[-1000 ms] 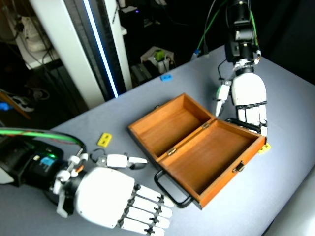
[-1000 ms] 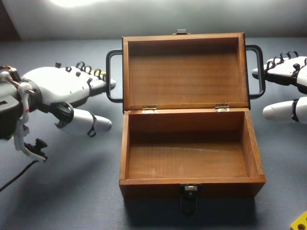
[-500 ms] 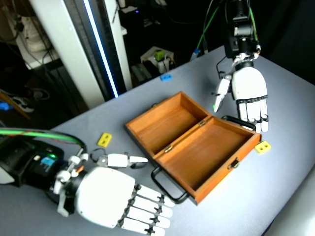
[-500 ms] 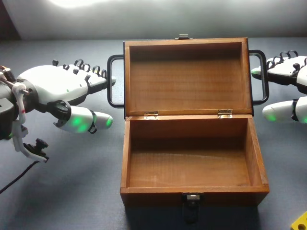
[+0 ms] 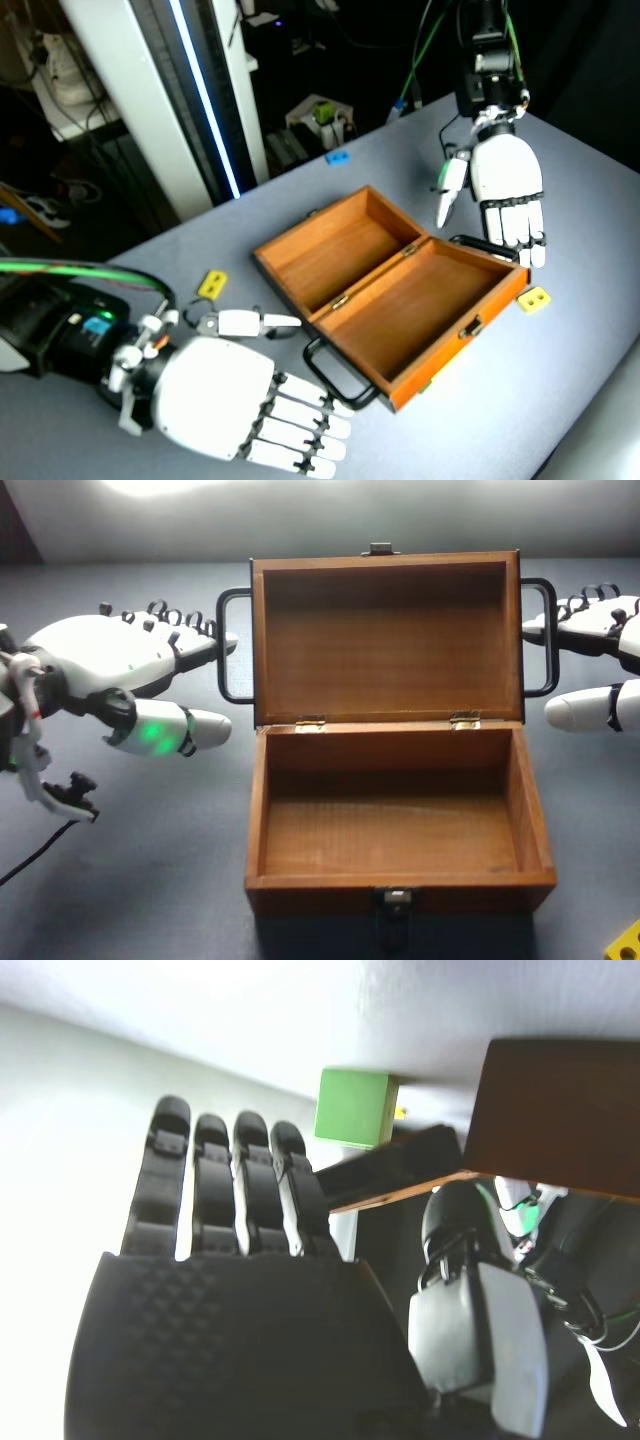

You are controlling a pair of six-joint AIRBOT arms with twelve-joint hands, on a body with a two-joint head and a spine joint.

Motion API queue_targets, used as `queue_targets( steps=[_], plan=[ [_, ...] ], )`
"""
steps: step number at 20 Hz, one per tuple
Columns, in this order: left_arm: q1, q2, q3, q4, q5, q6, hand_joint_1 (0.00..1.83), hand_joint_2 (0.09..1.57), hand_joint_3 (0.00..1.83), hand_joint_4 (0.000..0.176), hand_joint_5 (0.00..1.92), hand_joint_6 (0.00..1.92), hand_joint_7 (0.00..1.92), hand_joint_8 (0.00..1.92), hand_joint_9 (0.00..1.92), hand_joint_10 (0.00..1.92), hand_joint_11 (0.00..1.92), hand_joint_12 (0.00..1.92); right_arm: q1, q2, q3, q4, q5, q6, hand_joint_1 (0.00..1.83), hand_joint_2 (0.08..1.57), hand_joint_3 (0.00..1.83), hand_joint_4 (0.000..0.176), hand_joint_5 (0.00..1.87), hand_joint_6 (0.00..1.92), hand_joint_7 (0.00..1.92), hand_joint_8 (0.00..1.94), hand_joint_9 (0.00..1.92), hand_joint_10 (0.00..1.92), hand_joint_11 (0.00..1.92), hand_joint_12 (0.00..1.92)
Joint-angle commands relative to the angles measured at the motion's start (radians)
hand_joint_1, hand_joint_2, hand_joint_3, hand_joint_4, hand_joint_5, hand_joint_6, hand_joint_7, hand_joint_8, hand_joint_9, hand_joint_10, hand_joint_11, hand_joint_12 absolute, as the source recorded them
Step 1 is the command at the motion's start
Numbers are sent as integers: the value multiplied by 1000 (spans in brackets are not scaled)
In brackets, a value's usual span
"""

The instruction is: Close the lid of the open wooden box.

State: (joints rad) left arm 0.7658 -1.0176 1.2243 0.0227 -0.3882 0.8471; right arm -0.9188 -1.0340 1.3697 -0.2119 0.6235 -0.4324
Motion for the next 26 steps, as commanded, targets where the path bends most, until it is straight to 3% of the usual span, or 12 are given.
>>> queue_targets(
  steps=[1,10,20,26],
  plan=[
    [-4,10,-16,-1,-170,-7,0,1311,0,0,0,0,45,10,98,6,57,14,17,2,-15,14,188,15,0,1205,3,0,107,8,104,7,24,6,51,3],
    [108,125,-158,-80,-459,-7,0,1280,0,0,10,4,81,12,118,12,70,21,-18,69,-118,39,357,20,0,1235,6,0,132,7,128,7,51,8,56,6],
    [170,168,-227,-83,-573,-29,0,1301,4,0,52,14,113,10,147,13,141,65,-96,121,-207,50,516,23,0,1209,0,0,131,6,122,5,34,2,44,5],
    [245,210,-273,-104,-634,-41,0,1340,15,0,45,3,113,4,131,2,92,53,-120,147,-265,11,599,38,0,1205,0,0,114,0,103,2,39,2,40,2]
  ],
)
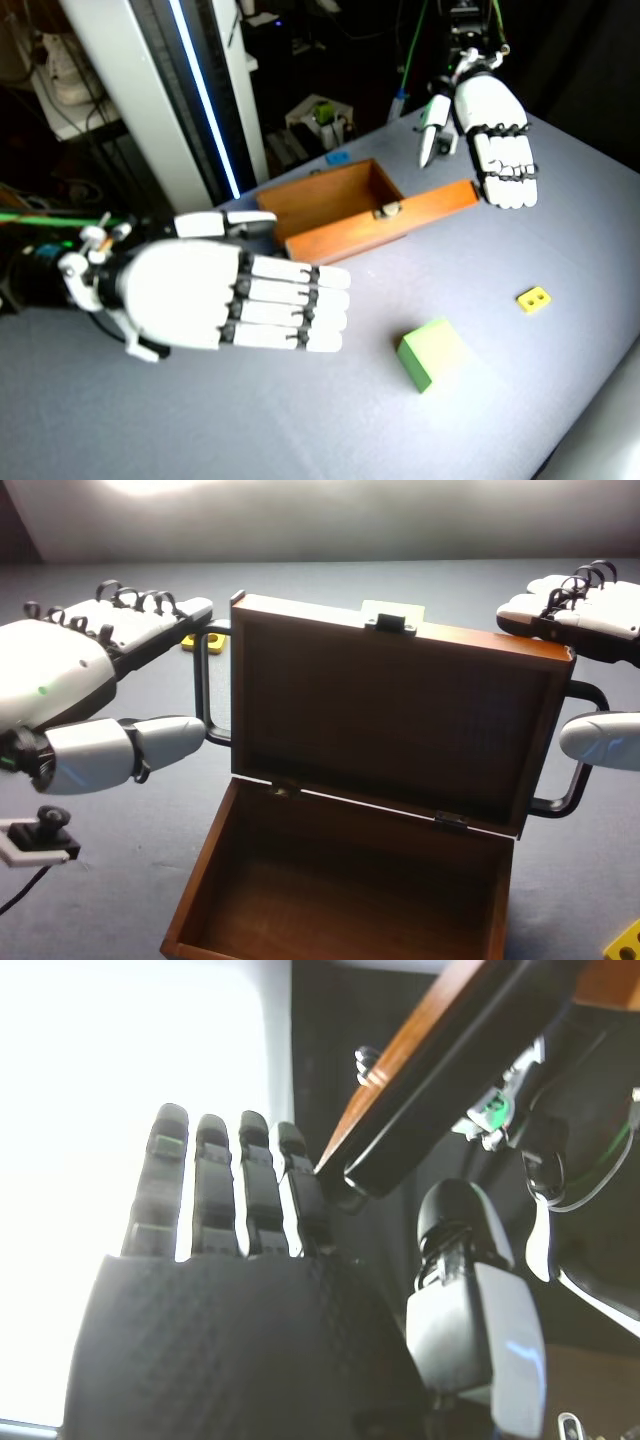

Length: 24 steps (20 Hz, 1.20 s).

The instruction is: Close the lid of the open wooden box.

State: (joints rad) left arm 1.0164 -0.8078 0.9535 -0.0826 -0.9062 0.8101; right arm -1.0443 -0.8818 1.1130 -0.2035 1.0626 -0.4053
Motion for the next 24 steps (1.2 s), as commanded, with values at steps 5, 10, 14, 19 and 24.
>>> queue_targets(
  steps=[5,10,14,19,24],
  plan=[
    [87,31,-47,-45,-196,-4,0,1339,0,0,51,2,106,1,137,1,0,356,-7,-3,-40,-70,196,54,0,1243,12,0,144,7,154,12,78,9,89,19],
    [153,38,-68,-84,-251,-16,0,1362,5,0,60,1,100,1,122,2,0,408,-7,0,-69,-165,230,122,0,1281,18,0,114,4,91,1,41,1,81,14],
    [195,38,-77,-118,-276,-16,0,1383,2,0,46,1,77,1,81,1,0,274,-7,0,-75,-207,238,141,0,1297,19,26,73,1,31,0,0,0,0,0],
    [226,38,-85,-145,-297,-16,0,1389,1,0,44,0,80,2,95,5,1,288,4,-17,-76,-269,253,184,0,1292,4,14,105,8,81,8,64,8,70,21],
    [246,37,-92,-157,-306,-19,0,1398,2,0,66,3,97,3,117,4,0,336,18,-37,-83,-312,289,227,0,1317,4,0,144,5,111,4,112,8,129,26]
  ],
)
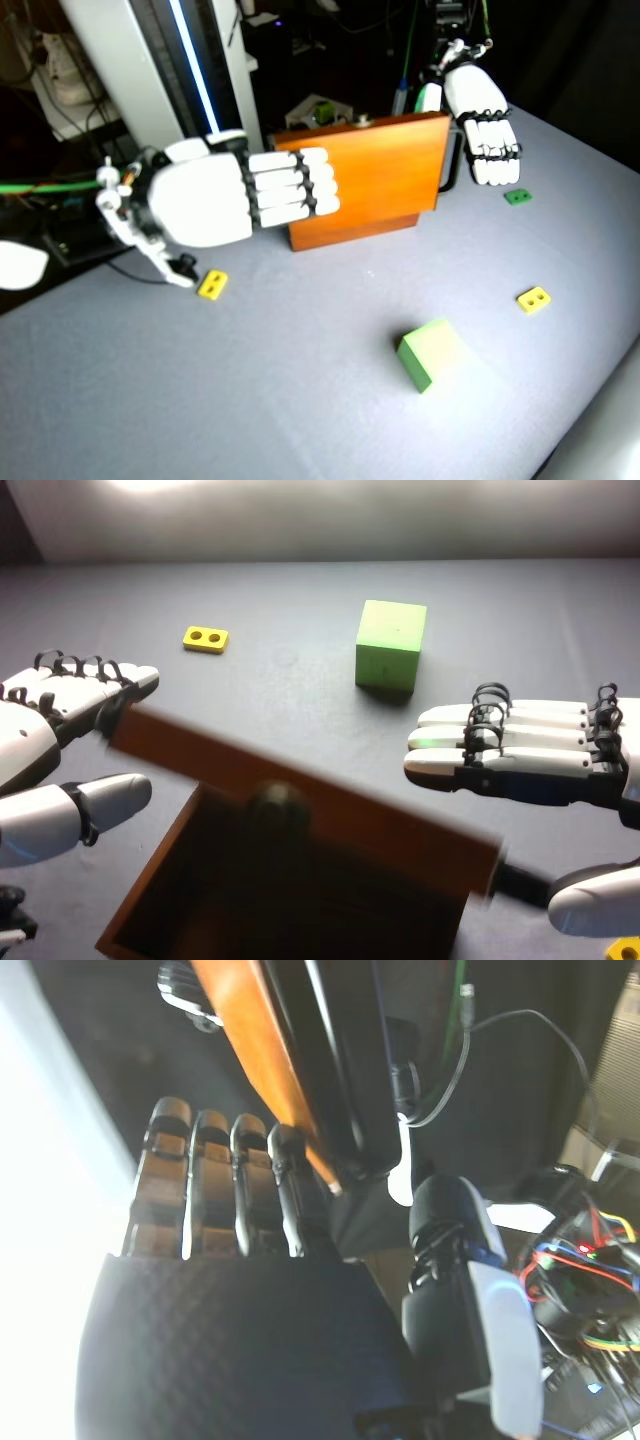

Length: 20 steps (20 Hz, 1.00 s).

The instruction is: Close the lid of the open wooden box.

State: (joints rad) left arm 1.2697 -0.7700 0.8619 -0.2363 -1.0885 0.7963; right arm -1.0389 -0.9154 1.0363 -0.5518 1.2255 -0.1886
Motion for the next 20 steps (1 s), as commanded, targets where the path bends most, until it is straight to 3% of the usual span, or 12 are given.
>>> queue_targets(
  steps=[1,5,6,7,9,10,11,12,15,20],
  plan=[
    [-3,0,-2,-5,-126,-5,0,1401,2,0,65,1,99,2,117,2,0,323,14,-3,-9,34,137,12,0,1318,3,0,114,0,91,0,89,1,97,10],
    [18,1,-8,-13,-147,-10,0,1404,0,0,82,1,124,1,139,2,0,352,14,16,-4,84,145,-10,10,1289,0,0,121,2,92,1,148,15,198,39],
    [23,1,-9,-15,-149,-11,0,1410,1,0,85,1,123,1,141,2,0,367,10,18,2,127,140,-36,1,1256,0,0,81,0,21,0,51,2,82,9],
    [27,1,-10,-16,-149,-12,0,1400,0,0,80,0,111,0,133,0,0,365,-1,18,13,167,132,-53,0,1245,0,50,35,0,3,0,9,0,16,1],
    [44,1,-14,-26,-147,-12,123,1413,0,0,48,1,93,3,116,2,0,329,-29,10,41,255,119,-78,0,1261,0,60,108,23,34,8,6,2,21,8],
    [50,1,-16,-30,-148,-12,123,1413,0,0,48,1,93,3,116,2,0,329,-33,9,45,266,117,-82,0,1261,0,60,108,23,34,8,6,2,21,8],
    [62,2,-19,-36,-150,-12,219,1425,1,0,58,4,109,7,135,7,1,335,-39,8,49,291,115,-96,0,1295,9,30,102,17,43,11,10,3,21,8],
    [73,4,-22,-43,-153,-12,316,1424,0,0,58,2,110,5,138,6,0,320,-44,8,51,314,114,-113,0,1309,6,17,135,10,85,7,43,5,76,25],
    [121,15,-41,-68,-179,-12,399,1418,0,0,47,1,105,0,122,2,0,294,-55,8,57,357,113,-130,0,1306,1,35,118,0,27,0,2,0,60,15],
    [235,22,-75,-148,-282,-31,475,1383,1,0,58,0,94,0,129,0,22,384,-67,6,59,390,111,-142,0,1309,1,15,98,2,7,2,1,0,65,15]
  ],
)
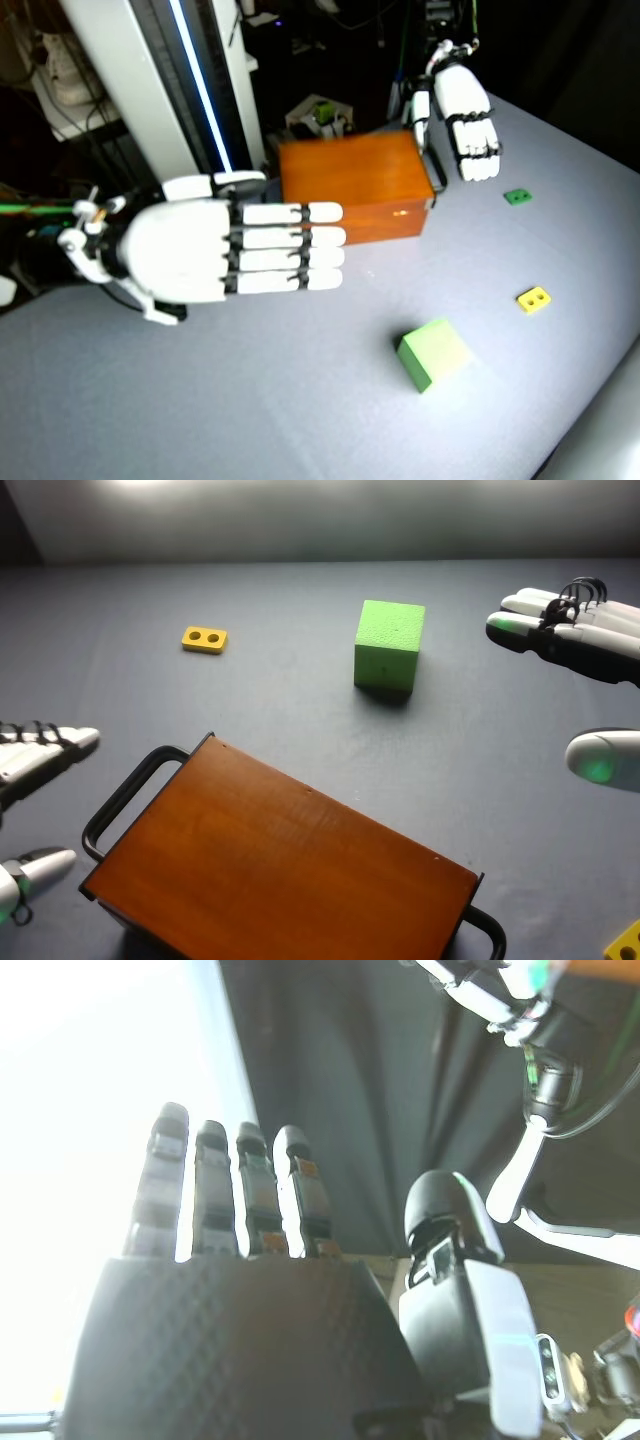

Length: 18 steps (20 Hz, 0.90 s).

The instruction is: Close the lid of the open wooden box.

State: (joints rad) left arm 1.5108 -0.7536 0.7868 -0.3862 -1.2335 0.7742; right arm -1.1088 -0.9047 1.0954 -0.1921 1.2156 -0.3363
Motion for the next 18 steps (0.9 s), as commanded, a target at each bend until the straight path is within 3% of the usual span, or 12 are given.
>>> queue_targets(
  steps=[1,4,5,6,7,9,10,12,13,14,16,18],
  plan=[
    [9,6,-2,-14,-160,-12,479,1382,2,0,56,0,83,0,117,0,4,386,3,-5,0,32,121,4,0,1311,1,18,101,3,7,2,0,0,63,14],
    [29,9,1,-33,-211,-20,484,1374,0,0,73,5,113,11,152,13,24,369,3,-4,6,44,122,-1,0,1297,0,30,99,2,9,3,0,0,30,0],
    [14,10,12,-38,-238,-20,402,1373,0,0,53,1,111,5,143,6,31,366,3,-3,7,59,135,-15,25,1253,0,80,109,4,24,5,0,0,0,0],
    [-1,10,20,-41,-257,-20,391,1377,2,0,40,0,108,3,134,1,21,361,3,-2,9,71,147,-24,39,1245,0,93,110,3,24,4,0,0,0,0],
    [-34,8,32,-41,-278,-19,420,1386,2,0,43,1,93,1,119,0,3,408,7,-4,13,87,163,-35,28,1255,0,77,105,1,11,1,0,0,0,0],
    [-110,-4,61,-31,-297,-13,377,1394,4,0,22,1,70,2,97,1,0,354,23,-11,19,113,187,-56,49,1243,0,92,127,7,26,5,0,0,0,0],
    [-153,-13,78,-22,-298,-9,438,1400,1,0,33,5,70,3,104,4,0,354,28,-16,27,127,197,-61,80,1267,4,50,137,4,45,5,0,0,6,2],
    [-231,-34,111,-2,-296,-8,367,1400,2,0,29,1,70,2,100,2,0,323,29,-27,39,162,225,-66,89,1284,10,39,112,0,34,0,0,0,0,0],
    [-271,-47,126,12,-296,-9,348,1380,0,0,54,6,95,6,84,2,0,197,29,-31,41,181,248,-66,44,1258,0,55,116,3,19,0,0,0,3,1],
    [-300,-60,139,23,-300,-19,320,1386,1,0,50,2,27,4,16,0,0,39,29,-33,41,191,268,-66,38,1256,0,50,137,10,43,9,6,2,41,18],
    [-325,-87,159,44,-350,-75,139,1430,19,3,1,0,0,0,0,0,0,1,29,-35,35,208,328,-66,84,1248,0,2,217,3,146,3,119,4,161,104],
    [-325,-88,160,53,-409,-101,5,1404,4,30,0,0,0,0,0,0,0,0,29,-35,32,223,390,-66,256,1280,0,0,270,3,205,1,184,2,8,691]
  ],
)
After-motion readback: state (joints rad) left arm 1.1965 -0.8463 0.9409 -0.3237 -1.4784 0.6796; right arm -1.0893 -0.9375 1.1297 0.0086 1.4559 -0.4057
